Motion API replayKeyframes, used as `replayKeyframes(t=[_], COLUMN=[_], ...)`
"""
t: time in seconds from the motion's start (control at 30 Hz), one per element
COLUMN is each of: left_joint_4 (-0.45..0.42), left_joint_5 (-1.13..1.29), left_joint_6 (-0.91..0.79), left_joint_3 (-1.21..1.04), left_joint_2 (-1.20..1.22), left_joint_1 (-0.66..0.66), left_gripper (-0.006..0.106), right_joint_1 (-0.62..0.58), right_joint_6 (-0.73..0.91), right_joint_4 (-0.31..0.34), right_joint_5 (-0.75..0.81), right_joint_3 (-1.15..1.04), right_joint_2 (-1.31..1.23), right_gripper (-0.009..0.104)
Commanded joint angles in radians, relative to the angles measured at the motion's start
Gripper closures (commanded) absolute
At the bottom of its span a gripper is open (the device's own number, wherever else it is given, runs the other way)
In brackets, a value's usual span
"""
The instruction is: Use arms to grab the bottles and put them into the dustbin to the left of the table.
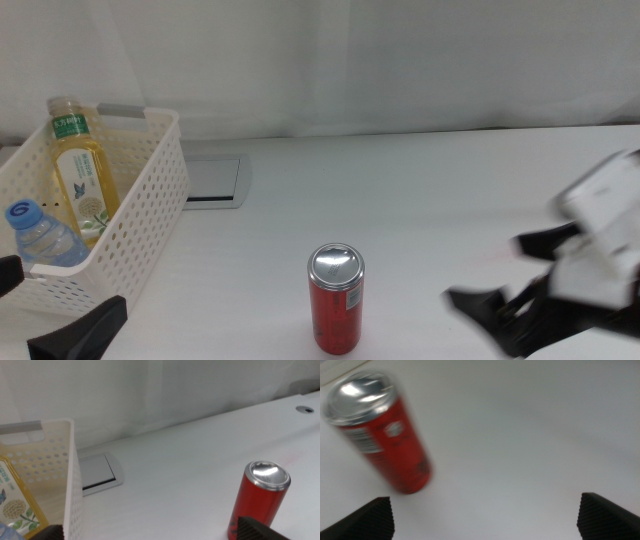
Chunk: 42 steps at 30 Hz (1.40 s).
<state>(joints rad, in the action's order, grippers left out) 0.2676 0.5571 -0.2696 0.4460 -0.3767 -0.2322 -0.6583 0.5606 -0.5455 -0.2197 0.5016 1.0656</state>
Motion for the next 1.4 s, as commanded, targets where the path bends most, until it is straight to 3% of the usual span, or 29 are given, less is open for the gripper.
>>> replayKeyframes(t=[0.0,0.17,0.3,0.37,0.5,0.63,0.7,0.8,0.93,1.1,1.37], left_joint_4=[0.01,0.01,0.07,0.179,0.536,0.882,1.021,1.151,1.275,1.433,1.457], left_joint_5=[-0.026,-0.058,-0.102,-0.151,-0.15,-0.135,-0.135,-0.137,-0.133,-0.138,-0.139], left_joint_6=[0.023,0.038,-0.032,-0.167,-0.603,-0.893,-1.003,-1.12,-1.317,-1.393,-1.428], left_joint_3=[-0.003,-0.003,-0.019,-0.053,-0.071,-0.132,-0.186,-0.267,-0.35,-0.36,-0.36], left_joint_2=[0.004,-0.03,-0.083,-0.095,-0.097,-0.113,-0.127,-0.15,-0.176,-0.201,-0.206], left_joint_1=[-0.006,-0.006,-0.006,-0.006,-0.006,-0.006,-0.006,-0.006,-0.006,-0.006,-0.006], left_gripper=[0.012,0.012,0.012,0.012,0.012,0.012,0.012,0.012,0.012,0.012,0.012], right_joint_1=[0.112,0.303,0.375,0.391,0.4,0.4,0.4,0.4,0.4,0.4,0.4], right_joint_6=[-0.027,-0.145,-0.152,-0.152,-0.158,-0.201,-0.211,-0.218,-0.223,-0.223,-0.223], right_joint_4=[0.107,0.319,0.335,0.341,0.349,0.371,0.371,0.371,0.371,0.371,0.371], right_joint_5=[-0.068,-0.171,-0.161,-0.15,-0.15,-0.156,-0.156,-0.156,-0.156,-0.149,-0.14], right_joint_3=[-0.005,-0.005,-0.005,-0.005,-0.005,-0.005,-0.005,-0.005,-0.005,-0.005,-0.005], right_joint_2=[-0.073,-0.204,-0.314,-0.366,-0.428,-0.439,-0.437,-0.437,-0.435,-0.435,-0.435], right_gripper=[-0.008,-0.008,-0.008,-0.008,-0.008,-0.008,-0.008,-0.008,-0.008,-0.008,-0.008])
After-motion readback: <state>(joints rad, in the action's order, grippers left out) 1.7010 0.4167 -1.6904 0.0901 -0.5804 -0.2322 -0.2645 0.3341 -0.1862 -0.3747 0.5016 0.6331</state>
